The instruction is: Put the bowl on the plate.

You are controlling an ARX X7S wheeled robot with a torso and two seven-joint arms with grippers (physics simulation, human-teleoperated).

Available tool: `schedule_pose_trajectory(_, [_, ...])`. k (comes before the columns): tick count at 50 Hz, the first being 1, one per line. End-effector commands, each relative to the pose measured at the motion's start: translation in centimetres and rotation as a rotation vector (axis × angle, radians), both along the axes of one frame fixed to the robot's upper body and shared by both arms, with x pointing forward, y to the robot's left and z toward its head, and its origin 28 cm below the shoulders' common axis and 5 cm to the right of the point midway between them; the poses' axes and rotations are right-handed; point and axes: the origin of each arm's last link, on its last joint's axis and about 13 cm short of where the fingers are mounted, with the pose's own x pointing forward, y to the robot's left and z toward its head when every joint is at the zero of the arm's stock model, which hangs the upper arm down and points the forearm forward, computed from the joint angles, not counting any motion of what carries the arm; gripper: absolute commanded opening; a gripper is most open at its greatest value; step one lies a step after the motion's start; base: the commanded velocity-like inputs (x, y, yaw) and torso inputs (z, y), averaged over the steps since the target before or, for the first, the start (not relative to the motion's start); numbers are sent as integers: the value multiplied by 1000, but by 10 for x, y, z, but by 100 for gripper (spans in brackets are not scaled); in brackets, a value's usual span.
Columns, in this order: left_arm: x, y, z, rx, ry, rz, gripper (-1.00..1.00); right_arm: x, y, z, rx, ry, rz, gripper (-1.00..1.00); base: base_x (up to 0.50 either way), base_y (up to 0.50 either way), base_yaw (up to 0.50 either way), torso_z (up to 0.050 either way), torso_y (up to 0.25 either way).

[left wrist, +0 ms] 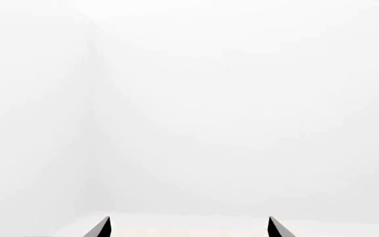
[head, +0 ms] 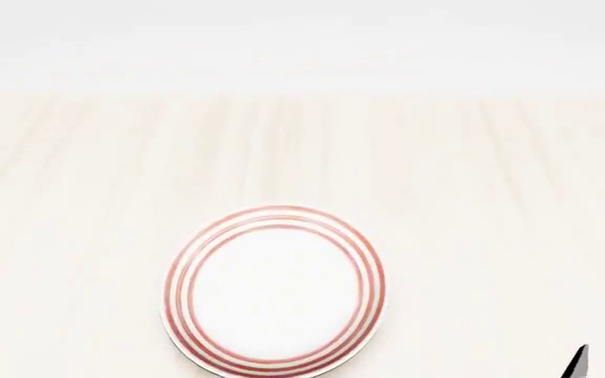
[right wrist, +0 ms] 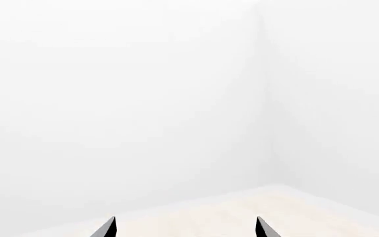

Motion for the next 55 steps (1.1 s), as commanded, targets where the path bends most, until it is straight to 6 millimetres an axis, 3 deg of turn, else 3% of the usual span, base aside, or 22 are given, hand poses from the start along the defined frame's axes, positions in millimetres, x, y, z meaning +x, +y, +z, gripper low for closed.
schedule_pose_trajectory(1, [-11,-1,6,-22,-27,19,100,-39,-9,32,-16,44,49,100,0,0,0,0,0])
schedule_pose_trajectory(6, [-13,-3,9,-55,-38,32,100,-45,-18,52,-55,125,78,100,0,0,0,0,0])
schedule_pose_trajectory(13, [-7,-2,6,-70,-45,8,100,-33,-28,71,-94,213,120,100,0,0,0,0,0])
schedule_pose_trajectory(16, [0,1,2,-52,-54,103,100,-28,-32,84,-86,324,194,100,0,0,0,0,0])
schedule_pose_trajectory(21, [1,3,0,-62,-56,115,100,-31,-37,89,-71,372,248,100,0,0,0,0,0])
schedule_pose_trajectory(23, [-7,12,7,-81,-82,138,100,-41,-45,99,-69,507,338,100,0,0,0,0,0])
schedule_pose_trajectory(26, [-8,13,8,-82,-86,139,100,-49,-40,91,-62,627,384,100,0,0,0,0,0])
schedule_pose_trajectory(55, [-9,14,9,-87,-90,146,100,-52,-51,95,-49,641,362,100,0,0,0,0,0])
